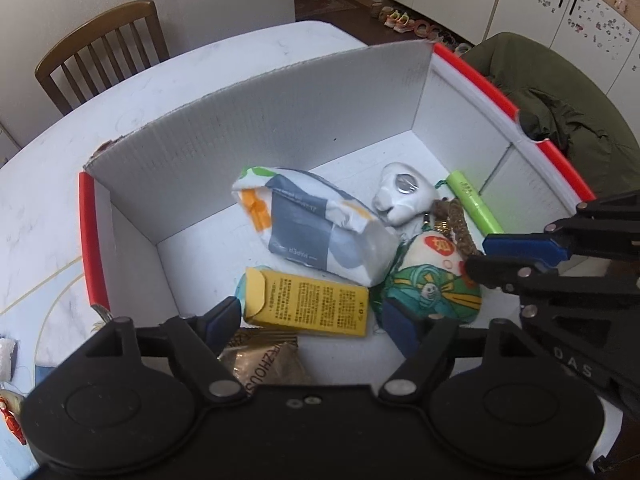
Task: Organize objects
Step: 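Release the yellow carton into the box with the left tool while the right tool releases the strap, then withdraw both tools from the box toward the red plush keychain and bag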
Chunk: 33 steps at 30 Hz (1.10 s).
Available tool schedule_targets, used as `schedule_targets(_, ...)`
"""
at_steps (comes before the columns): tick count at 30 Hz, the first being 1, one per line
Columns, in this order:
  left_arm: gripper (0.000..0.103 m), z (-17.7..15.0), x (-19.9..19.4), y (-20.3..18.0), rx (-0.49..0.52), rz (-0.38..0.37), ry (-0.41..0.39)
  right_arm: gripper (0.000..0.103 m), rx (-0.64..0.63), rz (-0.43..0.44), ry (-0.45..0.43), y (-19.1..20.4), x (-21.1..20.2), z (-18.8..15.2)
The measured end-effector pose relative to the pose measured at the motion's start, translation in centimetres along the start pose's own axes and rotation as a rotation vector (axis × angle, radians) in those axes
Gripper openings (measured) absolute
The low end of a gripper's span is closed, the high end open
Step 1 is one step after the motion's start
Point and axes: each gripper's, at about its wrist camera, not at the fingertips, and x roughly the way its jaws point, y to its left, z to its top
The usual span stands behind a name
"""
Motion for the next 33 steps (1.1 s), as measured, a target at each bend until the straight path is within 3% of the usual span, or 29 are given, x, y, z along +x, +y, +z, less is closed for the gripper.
schedule_targets(8, 0.083, -0.4, -1.9, 0.3, -0.01, -0.01, -0.049, 0.028, 0.032, 0.021, -0.034, -0.3, -1.7, -0.2)
schedule_targets(18, 0.086, -1.3, -5.4, 1.1, -0.004, -0.027, -0.14, 0.031, 0.04, 0.042, -0.083, 0.7, -4.7, 0.1)
schedule_targets(22, 0.087, -1.6, -6.6, 1.8, -0.009, -0.023, -0.179, 0.048, 0.036, 0.038, -0.117, 1.6, -6.1, 0.1)
schedule_targets(33, 0.092, -3.6, -10.6, 5.2, -0.057, -0.051, -0.254, 0.055, 0.037, 0.065, -0.171, 4.3, -8.8, 0.6)
